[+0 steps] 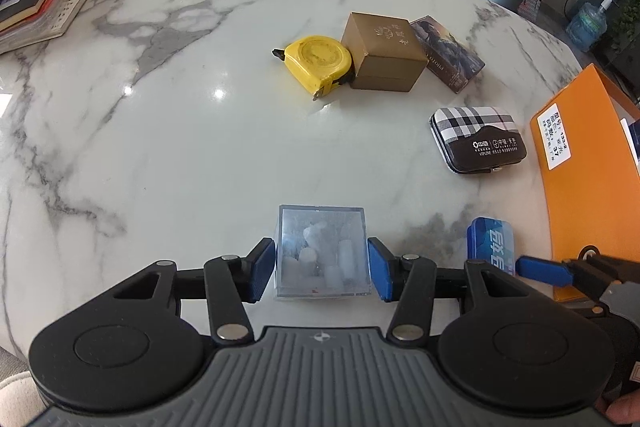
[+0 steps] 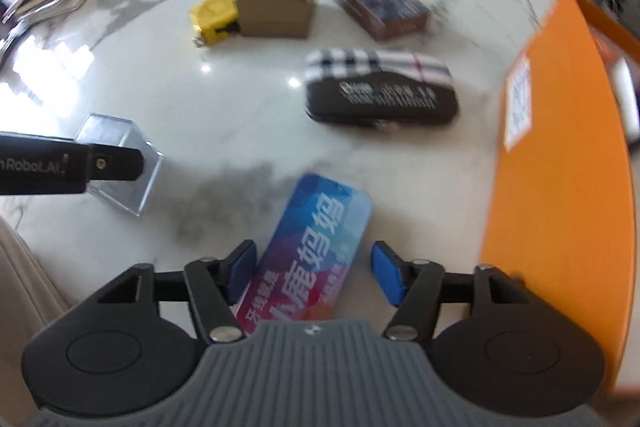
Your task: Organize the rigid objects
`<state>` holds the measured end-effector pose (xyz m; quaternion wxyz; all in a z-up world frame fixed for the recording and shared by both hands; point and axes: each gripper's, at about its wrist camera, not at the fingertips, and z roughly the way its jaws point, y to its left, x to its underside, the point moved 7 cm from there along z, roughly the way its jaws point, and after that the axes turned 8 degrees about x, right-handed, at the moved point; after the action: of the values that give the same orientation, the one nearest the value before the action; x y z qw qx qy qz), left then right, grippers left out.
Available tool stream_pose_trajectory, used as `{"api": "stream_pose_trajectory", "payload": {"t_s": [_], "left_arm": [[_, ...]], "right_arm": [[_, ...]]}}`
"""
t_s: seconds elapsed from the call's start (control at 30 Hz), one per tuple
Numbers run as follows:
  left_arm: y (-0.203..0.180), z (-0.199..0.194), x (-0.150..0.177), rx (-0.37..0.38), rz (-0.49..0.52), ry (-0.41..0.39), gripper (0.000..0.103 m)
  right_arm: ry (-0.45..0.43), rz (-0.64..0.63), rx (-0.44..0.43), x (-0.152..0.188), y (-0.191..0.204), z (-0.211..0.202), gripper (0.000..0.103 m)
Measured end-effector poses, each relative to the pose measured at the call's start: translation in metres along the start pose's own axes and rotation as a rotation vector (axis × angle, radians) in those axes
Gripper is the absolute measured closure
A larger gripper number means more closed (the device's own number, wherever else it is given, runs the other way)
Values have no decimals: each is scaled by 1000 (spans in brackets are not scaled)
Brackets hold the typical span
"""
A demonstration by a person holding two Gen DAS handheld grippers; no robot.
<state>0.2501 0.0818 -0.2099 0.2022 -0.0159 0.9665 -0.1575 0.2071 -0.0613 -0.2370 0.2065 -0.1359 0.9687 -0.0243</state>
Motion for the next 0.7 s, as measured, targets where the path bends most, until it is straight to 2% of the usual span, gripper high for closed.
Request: {"api": "stream_pose_trajectory", "payload": {"t_s": [0.1, 0.27, 0.37, 0.5, 0.7], "left_arm": [[1, 0, 1, 10, -5, -10, 46], [1, 0, -3, -23, -1, -26, 47], [8, -4, -8, -4, -50, -46, 47], [21, -10, -27, -6, -102, -98, 47], [42, -11, -63, -36, -117, -140, 47]], "right_arm": [[6, 58, -8, 5, -4, -3, 36], [-18, 13, -34, -1, 7, -2, 39], [-28, 23, -41, -10, 7, -2, 40], [-109, 18, -30, -44, 7, -13, 39], [-203, 96, -68, -122, 19, -7, 39]]}}
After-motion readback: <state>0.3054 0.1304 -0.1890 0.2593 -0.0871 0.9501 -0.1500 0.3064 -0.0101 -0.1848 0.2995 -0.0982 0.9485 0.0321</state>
